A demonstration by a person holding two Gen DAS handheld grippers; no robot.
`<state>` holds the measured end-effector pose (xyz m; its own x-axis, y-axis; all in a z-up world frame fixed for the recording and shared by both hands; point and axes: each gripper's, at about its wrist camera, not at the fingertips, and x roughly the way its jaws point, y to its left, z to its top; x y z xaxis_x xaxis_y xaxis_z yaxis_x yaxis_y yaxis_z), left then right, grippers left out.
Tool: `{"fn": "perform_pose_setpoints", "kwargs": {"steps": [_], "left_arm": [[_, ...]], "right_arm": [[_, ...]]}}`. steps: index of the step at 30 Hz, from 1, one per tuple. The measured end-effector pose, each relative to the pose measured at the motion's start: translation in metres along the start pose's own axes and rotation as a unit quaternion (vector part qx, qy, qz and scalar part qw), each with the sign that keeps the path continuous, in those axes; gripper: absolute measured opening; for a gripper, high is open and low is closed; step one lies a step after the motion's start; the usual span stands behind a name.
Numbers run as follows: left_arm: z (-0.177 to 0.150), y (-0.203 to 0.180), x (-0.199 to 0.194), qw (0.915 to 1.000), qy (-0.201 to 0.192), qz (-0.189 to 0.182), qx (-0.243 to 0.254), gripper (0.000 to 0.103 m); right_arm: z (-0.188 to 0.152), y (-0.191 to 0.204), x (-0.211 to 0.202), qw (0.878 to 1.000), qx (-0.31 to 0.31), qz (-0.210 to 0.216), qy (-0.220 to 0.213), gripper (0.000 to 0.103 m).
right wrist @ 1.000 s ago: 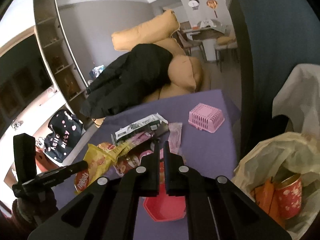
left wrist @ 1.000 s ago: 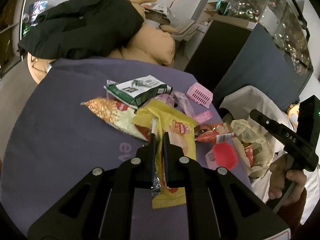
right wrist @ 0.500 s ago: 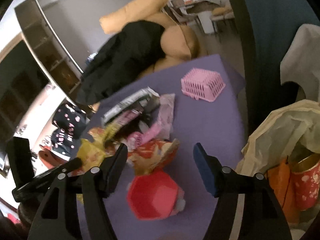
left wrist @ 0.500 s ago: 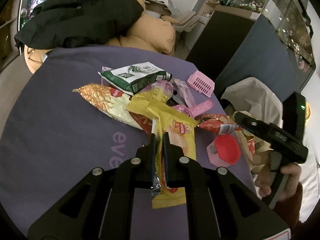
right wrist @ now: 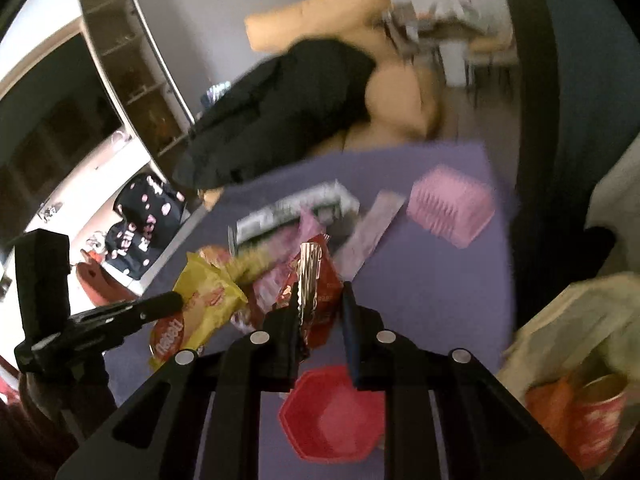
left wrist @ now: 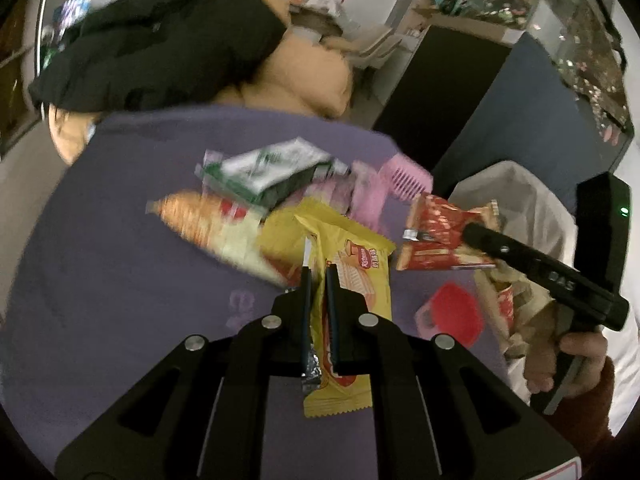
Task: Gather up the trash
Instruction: 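Carry both wrappers over the trash bag and open both tools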
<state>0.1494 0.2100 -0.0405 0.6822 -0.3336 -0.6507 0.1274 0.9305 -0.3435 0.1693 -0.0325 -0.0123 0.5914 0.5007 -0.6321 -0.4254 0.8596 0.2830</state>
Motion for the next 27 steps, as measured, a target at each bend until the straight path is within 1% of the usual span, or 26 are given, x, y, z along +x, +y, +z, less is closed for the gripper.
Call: {"fn": "perform_pose_setpoints", "kwargs": {"steps": [3,4,7,11,16,22,27], "left_arm": [[0.017,-0.019,-0.013,0.9993,-0.03,0.0,0.024,0.006],[0.024,-0.029,-0.019,0.9984,-0.044,0.0,0.037,0.006],[0.039,-0.058,-0.028,0.9953,-0.07,-0.004,0.067,0.006],[0.049,-0.097,-0.03,0.9909,-0.085,-0.016,0.103,0.006],[0.05,-0.151,-0.021,0.9845,-0.081,-0.035,0.152,0.006],[0.047,-0.209,0.001,0.9771,-0.059,-0.059,0.196,0.006],[0.039,-0.248,0.02,0.9704,-0.039,-0.072,0.227,0.006]], "right_arm": [[0.013,0.001,-0.039,0.998,-0.032,-0.028,-0.038,0.018],[0.015,-0.001,-0.048,0.998,-0.035,-0.033,-0.047,0.018],[0.021,-0.012,-0.083,0.994,-0.039,-0.056,-0.082,0.018],[0.021,-0.032,-0.121,0.989,-0.038,-0.087,-0.114,0.018],[0.007,-0.057,-0.153,0.981,-0.035,-0.132,-0.135,0.018],[-0.019,-0.096,-0.181,0.976,0.002,-0.153,-0.152,0.018],[-0.039,-0.123,-0.198,0.97,0.03,-0.174,-0.165,0.018]]}}
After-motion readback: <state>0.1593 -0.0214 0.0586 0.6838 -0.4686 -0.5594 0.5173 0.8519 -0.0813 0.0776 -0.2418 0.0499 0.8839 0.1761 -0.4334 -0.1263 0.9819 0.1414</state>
